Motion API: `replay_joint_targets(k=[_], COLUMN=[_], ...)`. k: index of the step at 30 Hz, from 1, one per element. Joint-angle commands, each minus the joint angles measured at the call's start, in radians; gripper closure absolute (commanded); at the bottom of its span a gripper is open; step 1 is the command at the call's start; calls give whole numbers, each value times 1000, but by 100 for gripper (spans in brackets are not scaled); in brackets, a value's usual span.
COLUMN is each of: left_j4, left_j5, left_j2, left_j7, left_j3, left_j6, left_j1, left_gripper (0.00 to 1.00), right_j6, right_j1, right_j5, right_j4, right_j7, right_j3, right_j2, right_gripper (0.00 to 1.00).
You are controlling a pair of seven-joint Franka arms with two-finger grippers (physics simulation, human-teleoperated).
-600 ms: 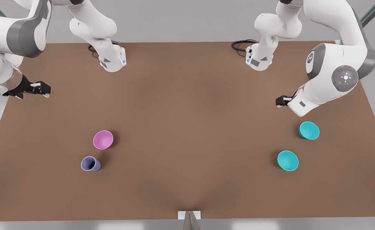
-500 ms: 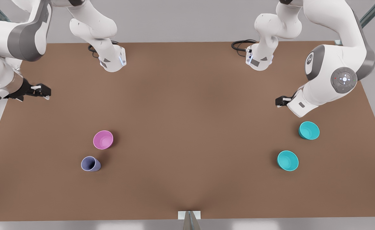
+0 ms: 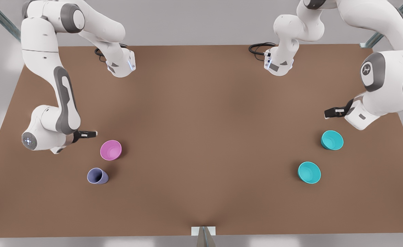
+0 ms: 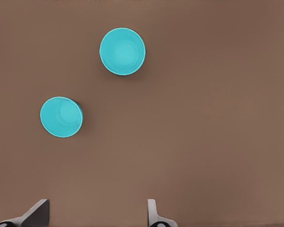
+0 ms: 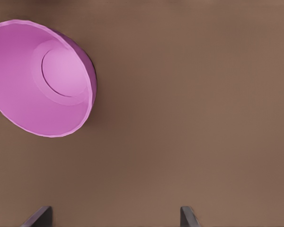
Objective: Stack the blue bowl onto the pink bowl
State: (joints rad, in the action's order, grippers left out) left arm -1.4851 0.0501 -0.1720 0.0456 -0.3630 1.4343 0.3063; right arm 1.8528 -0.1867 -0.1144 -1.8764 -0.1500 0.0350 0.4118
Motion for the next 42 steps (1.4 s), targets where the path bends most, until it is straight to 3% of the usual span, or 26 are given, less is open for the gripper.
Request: replay_joint_targets(k=[1,11,20,30,31,34,37,42], left_j4=[26,34,94,129,128,129,132,134], left_j5=[22,155,134,152,152,151,151,151], left_j2=[-1,-204,-247,-205,-207,-208,-208,-207], left_j7=[266,112,125,109,109,108,106,105], left_j3=[-1,-28,-47,-14,-14,-16,-16,-16], left_j6=[17,55,5,-152,-172,-186,-184,-184], left_j1=[7,-15,-6,34,34,34,34,34], left_gripper=[0,0,0,0,0,0,0,0], right_j6=[233,267,284,301,299,296,293,203], right_j1=[7,7,24,18,18,18,15,23], right_j5=[-44,-137,-163,-169,-169,-169,-169,-177], right_j4=[-15,-36,-17,-4,-3,-1,6,20], right_j7=[75,76,76,72,69,66,66,58], right_j3=[2,31,45,45,45,45,45,60], right_j2=[2,79,145,182,182,182,182,159], right_gripper=[0,0,0,0,8,51,75,79])
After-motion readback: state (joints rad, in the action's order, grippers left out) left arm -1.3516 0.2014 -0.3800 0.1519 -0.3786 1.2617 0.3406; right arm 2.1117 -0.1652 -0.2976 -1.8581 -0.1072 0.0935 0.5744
